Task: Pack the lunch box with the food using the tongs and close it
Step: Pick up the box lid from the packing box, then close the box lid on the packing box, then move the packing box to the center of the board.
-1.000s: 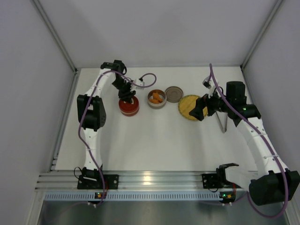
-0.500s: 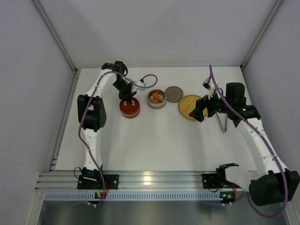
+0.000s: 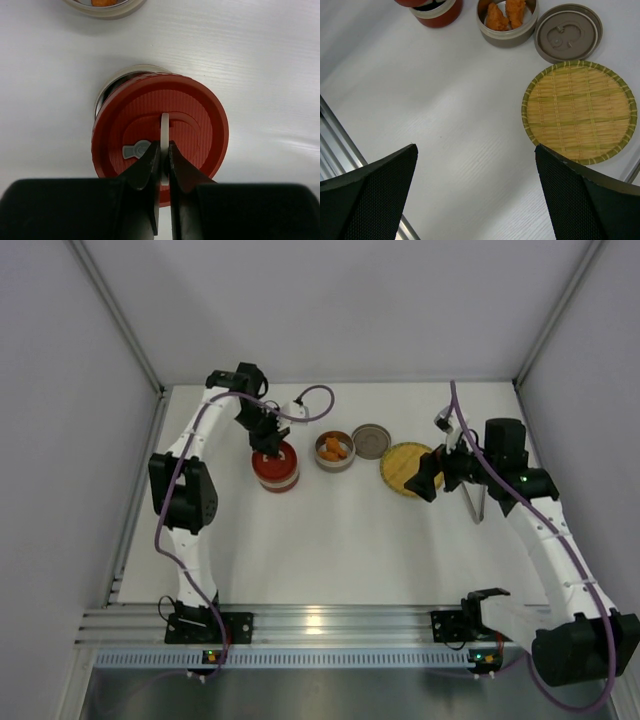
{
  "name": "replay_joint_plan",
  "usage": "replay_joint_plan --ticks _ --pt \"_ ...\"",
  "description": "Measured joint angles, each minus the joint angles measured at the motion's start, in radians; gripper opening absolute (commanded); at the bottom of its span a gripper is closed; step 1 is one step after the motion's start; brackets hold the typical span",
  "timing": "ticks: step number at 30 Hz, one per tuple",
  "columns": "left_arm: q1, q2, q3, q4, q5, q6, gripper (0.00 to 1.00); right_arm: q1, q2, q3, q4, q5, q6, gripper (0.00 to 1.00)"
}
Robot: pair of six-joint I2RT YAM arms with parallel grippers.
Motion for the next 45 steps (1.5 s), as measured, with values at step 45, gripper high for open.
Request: replay_joint_plan --ticks 45 --pt "-0.068 -0.436 -0.706 0.802 -0.615 -1.645 0.00 -0.021 -0.044 -0.061 0.002 0.028 0.015 0.99"
